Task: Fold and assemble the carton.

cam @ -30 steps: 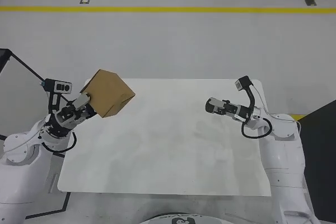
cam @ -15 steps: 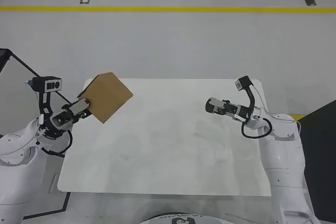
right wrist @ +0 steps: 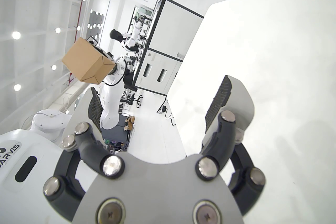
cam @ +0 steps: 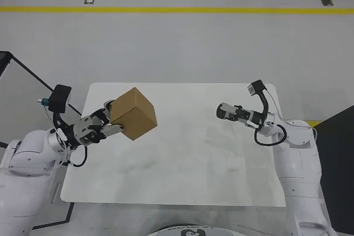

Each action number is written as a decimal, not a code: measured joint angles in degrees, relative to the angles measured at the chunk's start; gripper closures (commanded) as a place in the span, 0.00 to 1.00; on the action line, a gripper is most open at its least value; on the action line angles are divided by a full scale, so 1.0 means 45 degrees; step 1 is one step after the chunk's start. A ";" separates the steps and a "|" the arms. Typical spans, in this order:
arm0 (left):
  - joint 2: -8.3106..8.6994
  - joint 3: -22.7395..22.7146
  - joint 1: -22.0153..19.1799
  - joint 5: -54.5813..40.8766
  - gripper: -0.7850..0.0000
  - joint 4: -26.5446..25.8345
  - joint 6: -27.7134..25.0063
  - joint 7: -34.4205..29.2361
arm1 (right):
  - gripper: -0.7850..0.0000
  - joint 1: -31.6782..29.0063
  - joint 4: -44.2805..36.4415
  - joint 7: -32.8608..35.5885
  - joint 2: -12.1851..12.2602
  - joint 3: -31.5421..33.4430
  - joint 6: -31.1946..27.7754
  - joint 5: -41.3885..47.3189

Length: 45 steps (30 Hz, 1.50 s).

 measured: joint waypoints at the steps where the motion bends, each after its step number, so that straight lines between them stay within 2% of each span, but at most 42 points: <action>1: -0.0014 0.0071 -0.0033 0.0451 1.00 -0.0014 0.0138 0.0086 | 0.00 0.0000 0.0000 0.0000 0.0000 0.0000 0.0000 0.0000; 8: -0.0010 0.0002 -0.0082 0.0565 1.00 -0.0048 0.0234 -0.0003 | 0.00 0.0000 0.0000 0.0000 0.0000 0.0000 0.0000 0.0000; 13: -0.0102 0.0198 -0.0423 0.3167 1.00 -0.0038 -0.0782 0.0611 | 0.00 0.0000 0.0000 0.0000 0.0000 0.0000 0.0000 0.0000; 16: -0.0205 0.0684 -0.0745 0.4329 1.00 0.0356 -0.1174 0.1265 | 0.00 0.0000 0.0000 0.0000 0.0000 0.0000 0.0000 0.0000; 25: -0.0401 0.2367 -0.2453 0.7133 1.00 0.1287 -0.1189 0.2571 | 0.00 0.0000 0.0000 0.0000 0.0000 0.0000 0.0000 0.0000; 34: -0.0407 0.2452 -0.2458 0.7259 1.00 0.1403 -0.1136 0.2644 | 0.00 0.0000 0.0000 0.0000 0.0000 0.0000 0.0000 0.0000; 38: -0.0478 0.3159 -0.2507 0.7609 1.00 0.2156 -0.1056 0.2773 | 0.00 0.0000 0.0000 0.0000 0.0000 0.0000 0.0000 0.0000; 41: -0.0546 0.3938 -0.3034 0.8260 1.00 0.2816 -0.1202 0.2876 | 0.00 0.0000 0.0000 0.0000 0.0000 0.0000 0.0000 0.0000; 45: -0.0661 0.4910 -0.3769 0.9088 1.00 0.3886 -0.1189 0.3717 | 0.00 0.0000 0.0000 0.0000 0.0000 0.0000 0.0000 0.0000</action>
